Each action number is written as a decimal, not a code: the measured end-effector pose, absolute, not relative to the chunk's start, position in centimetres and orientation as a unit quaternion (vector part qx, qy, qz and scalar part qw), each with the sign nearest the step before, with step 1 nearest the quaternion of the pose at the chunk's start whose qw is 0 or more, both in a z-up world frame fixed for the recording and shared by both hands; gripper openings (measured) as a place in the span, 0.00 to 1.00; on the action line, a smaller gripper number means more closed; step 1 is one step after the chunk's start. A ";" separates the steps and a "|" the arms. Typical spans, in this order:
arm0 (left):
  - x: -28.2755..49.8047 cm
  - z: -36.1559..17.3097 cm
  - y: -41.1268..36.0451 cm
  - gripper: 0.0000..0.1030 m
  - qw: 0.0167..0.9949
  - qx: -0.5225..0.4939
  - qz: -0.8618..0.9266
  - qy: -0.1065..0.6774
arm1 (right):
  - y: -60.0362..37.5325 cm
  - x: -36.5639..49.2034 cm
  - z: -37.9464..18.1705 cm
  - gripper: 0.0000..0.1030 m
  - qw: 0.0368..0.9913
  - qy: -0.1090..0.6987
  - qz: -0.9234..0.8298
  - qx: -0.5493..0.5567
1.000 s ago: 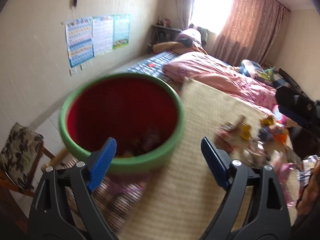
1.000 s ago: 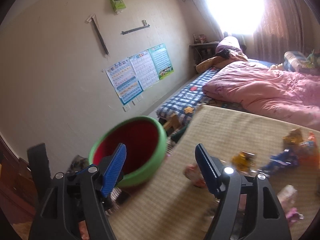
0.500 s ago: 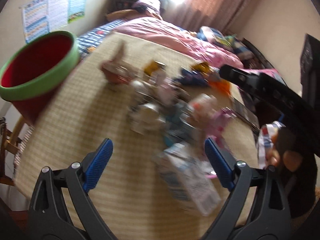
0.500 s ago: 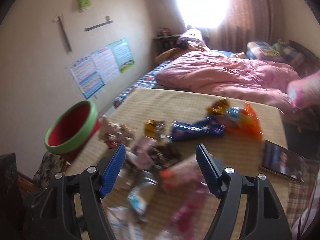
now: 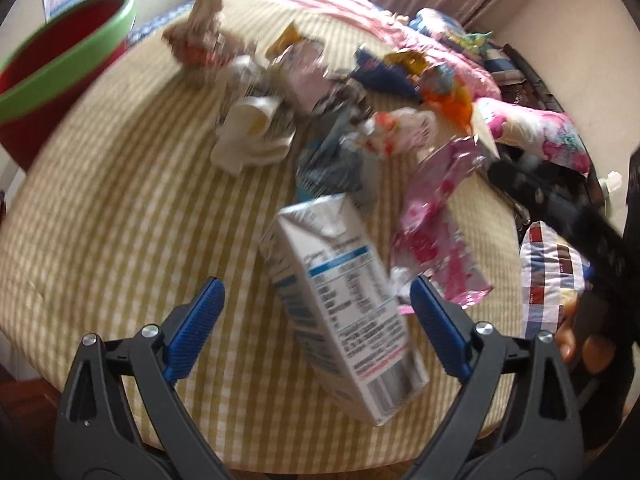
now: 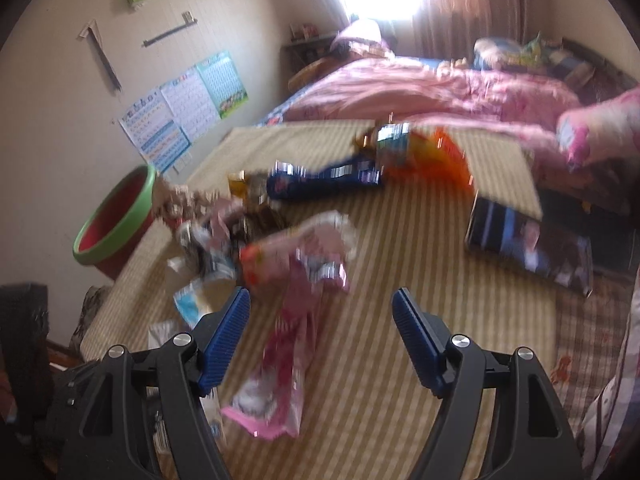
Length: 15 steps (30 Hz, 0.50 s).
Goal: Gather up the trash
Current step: 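Grasp the white milk carton with the left gripper while the right grasps a pink wrapper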
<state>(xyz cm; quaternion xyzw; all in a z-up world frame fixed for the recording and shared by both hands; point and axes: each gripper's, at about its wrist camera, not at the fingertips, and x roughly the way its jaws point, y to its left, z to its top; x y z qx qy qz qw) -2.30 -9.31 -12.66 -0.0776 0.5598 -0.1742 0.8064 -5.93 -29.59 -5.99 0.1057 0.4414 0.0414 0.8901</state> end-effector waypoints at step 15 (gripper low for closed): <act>-2.3 -11.1 -9.2 0.43 0.815 -0.081 -0.208 0.535 | -27.6 -6.5 -9.7 0.10 0.852 0.498 0.091 0.134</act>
